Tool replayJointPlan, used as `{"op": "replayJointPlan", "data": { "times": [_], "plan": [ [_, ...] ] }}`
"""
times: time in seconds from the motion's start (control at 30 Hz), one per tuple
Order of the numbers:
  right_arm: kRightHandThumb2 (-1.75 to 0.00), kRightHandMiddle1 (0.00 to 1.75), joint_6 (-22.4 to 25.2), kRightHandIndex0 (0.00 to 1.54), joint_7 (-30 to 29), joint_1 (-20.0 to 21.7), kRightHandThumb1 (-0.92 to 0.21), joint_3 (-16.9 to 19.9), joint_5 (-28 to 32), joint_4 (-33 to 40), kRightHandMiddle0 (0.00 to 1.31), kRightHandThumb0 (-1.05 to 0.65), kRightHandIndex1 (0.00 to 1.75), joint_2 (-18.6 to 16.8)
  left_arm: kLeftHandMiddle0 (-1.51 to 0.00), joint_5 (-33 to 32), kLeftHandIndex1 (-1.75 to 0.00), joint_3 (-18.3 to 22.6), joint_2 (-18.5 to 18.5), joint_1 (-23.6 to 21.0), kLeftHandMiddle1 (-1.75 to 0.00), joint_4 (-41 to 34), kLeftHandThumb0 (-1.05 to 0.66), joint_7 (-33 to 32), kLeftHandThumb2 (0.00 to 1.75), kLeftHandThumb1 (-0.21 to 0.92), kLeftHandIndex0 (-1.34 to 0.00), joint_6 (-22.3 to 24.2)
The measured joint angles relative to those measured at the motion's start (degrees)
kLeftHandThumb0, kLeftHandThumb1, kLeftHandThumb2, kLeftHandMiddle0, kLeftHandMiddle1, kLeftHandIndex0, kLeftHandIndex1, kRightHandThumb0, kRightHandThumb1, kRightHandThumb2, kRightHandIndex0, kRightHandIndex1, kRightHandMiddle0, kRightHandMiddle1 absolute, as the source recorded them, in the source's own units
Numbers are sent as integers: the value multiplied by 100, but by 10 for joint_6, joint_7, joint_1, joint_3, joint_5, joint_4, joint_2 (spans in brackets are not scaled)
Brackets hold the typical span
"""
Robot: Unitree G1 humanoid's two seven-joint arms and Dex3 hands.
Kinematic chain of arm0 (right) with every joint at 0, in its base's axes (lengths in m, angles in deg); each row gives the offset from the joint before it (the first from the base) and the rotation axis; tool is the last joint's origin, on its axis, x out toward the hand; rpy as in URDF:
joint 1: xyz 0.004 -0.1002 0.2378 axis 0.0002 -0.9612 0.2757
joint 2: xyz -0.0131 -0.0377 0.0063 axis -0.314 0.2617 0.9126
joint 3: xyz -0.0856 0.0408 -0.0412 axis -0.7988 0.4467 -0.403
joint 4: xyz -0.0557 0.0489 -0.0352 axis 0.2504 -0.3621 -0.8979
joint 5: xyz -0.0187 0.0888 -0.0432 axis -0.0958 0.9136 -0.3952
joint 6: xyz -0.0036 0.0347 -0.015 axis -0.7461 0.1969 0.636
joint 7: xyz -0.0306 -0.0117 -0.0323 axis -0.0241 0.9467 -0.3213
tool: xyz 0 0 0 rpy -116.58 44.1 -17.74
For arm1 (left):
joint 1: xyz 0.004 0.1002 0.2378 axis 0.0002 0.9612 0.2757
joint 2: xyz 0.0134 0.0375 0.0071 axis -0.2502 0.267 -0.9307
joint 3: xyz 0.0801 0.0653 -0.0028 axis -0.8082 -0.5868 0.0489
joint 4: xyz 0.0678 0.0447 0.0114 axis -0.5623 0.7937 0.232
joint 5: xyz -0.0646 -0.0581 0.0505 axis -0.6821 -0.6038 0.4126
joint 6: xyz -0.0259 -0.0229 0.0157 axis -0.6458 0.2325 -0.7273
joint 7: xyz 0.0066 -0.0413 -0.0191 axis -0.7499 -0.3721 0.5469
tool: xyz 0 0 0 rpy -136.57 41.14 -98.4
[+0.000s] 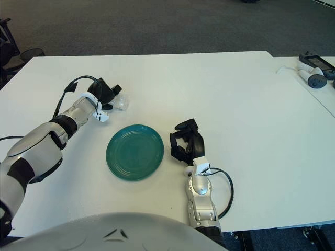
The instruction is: Put the bottle into the plate.
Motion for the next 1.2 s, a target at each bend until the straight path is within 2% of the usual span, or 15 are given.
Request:
{"op": "replayJointPlan", "data": {
  "times": [0.13,0.23,0.27,0.3,0.4,0.5,0.67,0.8,0.83,0.9,0.93,1.0,1.07,1.1,1.2],
  "plan": [
    [-80,175,3,42,0,-2,-67,0,0,1,30,0,147,1,-35,-4,-132,-5,-1,0,-137,3,-105,-11,88,92,-9,-2],
    [-83,175,4,44,0,-3,-65,0,0,-1,30,0,148,2,-13,-5,-120,-14,-4,0,-126,0,-105,-17,85,92,-3,-4],
    [-84,175,4,44,0,-3,-64,0,0,-1,30,0,148,2,-10,-5,-100,-18,-6,0,-110,-1,-105,-19,85,92,-2,-4],
    [-84,175,4,44,0,-3,-64,1,0,-1,30,0,148,2,-9,-4,-84,-23,-6,-1,-95,0,-105,-20,86,92,-1,-4],
    [-84,175,4,44,0,-3,-64,1,0,-1,31,0,147,2,-8,-4,-59,-31,-5,-2,-73,1,-105,-22,88,92,0,-3],
    [-83,175,3,44,0,-4,-64,1,0,-1,31,0,147,3,-9,-4,-49,-39,-5,-3,-65,3,-105,-22,89,92,0,-2],
    [-82,175,2,42,1,-4,-65,1,0,-1,32,0,147,5,-9,-4,-47,-50,-5,-3,-67,6,-105,-32,87,92,0,0],
    [-82,175,2,42,2,-3,-66,1,0,-1,31,0,147,6,-12,-5,-55,-53,-5,-3,-72,8,-105,-35,84,92,0,0],
    [-82,174,2,42,3,-3,-66,1,0,-1,31,0,147,6,-14,-5,-62,-53,-5,-3,-81,9,-105,-36,82,92,0,0],
    [-83,175,2,43,3,-3,-65,1,0,-1,30,0,148,6,-20,-8,-90,-53,-5,-4,-110,10,-105,-37,77,92,0,0],
    [-84,175,1,43,4,-3,-64,1,0,-1,30,0,148,7,-21,-11,-96,-53,-5,-4,-116,11,-105,-38,76,92,0,0],
    [-86,175,0,44,4,-3,-63,1,0,-2,30,0,150,7,-44,-19,-128,-51,-3,-3,-151,14,-100,-41,65,92,-9,0],
    [-87,175,-1,45,4,-3,-62,1,0,-2,30,0,150,7,-59,-27,-147,-48,-2,-2,-162,18,-88,-45,55,91,-23,-1],
    [-88,175,-1,45,4,-3,-62,1,0,-2,30,0,150,7,-65,-33,-153,-46,-1,-2,-167,19,-72,-46,68,79,-32,-2],
    [-87,175,-1,44,4,-3,-62,1,0,-2,30,0,150,7,-75,-51,-161,-40,1,-1,-172,21,-52,-49,89,60,-46,-9]
  ]
}}
